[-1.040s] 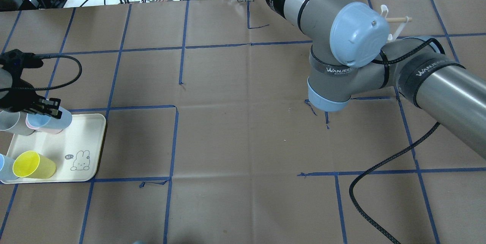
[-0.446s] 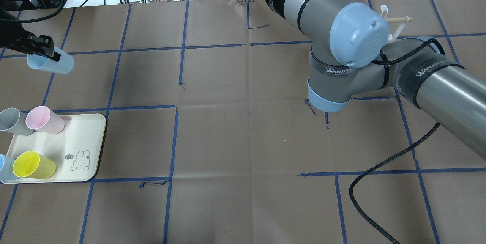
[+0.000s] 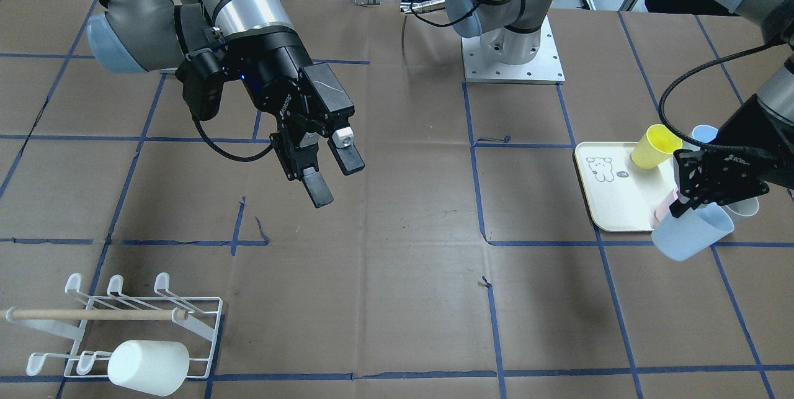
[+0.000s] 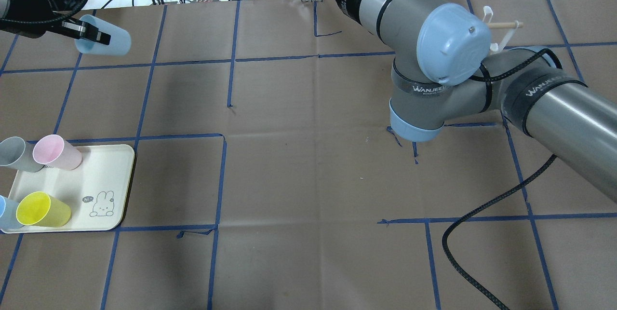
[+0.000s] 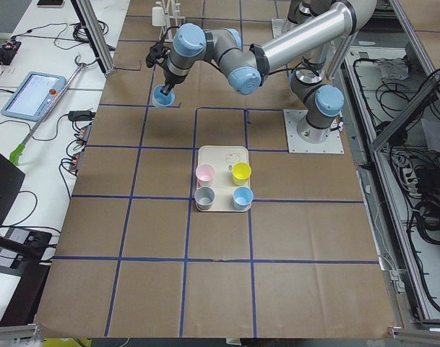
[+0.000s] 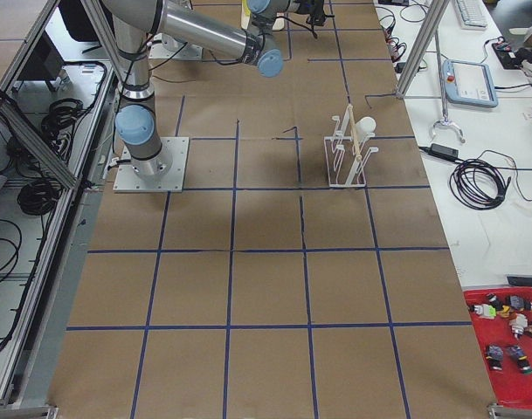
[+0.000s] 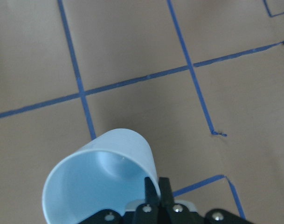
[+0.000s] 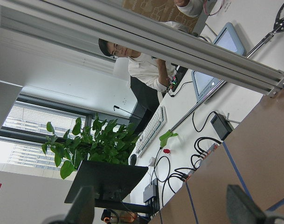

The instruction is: Transfer IKEA cup to right arm and place on rack

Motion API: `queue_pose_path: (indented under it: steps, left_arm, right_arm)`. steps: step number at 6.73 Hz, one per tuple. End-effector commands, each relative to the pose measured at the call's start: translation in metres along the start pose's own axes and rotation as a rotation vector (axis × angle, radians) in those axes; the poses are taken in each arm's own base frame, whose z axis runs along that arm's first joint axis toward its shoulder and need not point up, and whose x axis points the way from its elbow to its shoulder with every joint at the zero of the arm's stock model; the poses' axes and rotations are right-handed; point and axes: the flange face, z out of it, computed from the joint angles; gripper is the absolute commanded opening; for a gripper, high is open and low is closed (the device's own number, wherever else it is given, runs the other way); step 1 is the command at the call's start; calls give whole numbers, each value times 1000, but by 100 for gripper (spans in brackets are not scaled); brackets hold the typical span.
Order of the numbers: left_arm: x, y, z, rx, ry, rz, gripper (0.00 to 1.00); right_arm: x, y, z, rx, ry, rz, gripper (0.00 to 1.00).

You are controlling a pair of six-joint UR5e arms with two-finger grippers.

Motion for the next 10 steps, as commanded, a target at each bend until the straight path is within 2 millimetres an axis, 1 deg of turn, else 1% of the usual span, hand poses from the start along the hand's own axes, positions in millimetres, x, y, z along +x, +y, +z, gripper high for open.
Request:
queue_pose_path:
  steps: [1, 2, 3, 4, 5, 6, 7, 8, 9, 10]
  left_arm:
    - [25, 13, 30, 236, 126, 233, 0]
    - [38, 28, 46, 312, 167, 319, 0]
    - [49, 30, 48, 404, 204, 378, 0]
    - [62, 24, 41, 469, 217, 455, 0]
    - [85, 24, 42, 502, 248, 497, 0]
    - [104, 31, 41, 575, 299, 507, 0]
    - [112, 32, 36, 616, 319, 511, 0]
    - [112, 34, 44, 659, 364, 486, 0]
    - [109, 33, 51, 681, 389, 479, 0]
    - [104, 31, 64, 684, 407, 480, 0]
  right_arm:
    - [-1, -1, -1, 2, -2, 44, 100]
    - [-2, -1, -3, 7, -4, 144, 100]
    - [3, 0, 0, 3, 6, 157, 100]
    - [3, 0, 1, 5, 8, 159, 100]
    - [6, 0, 3, 1, 19, 162, 100]
    - [8, -1, 4, 5, 15, 164, 100]
    - [8, -2, 4, 8, 16, 170, 100]
    - [10, -2, 5, 11, 22, 195, 100]
    - [18, -2, 12, 9, 40, 205, 100]
    - [22, -2, 15, 7, 58, 202, 100]
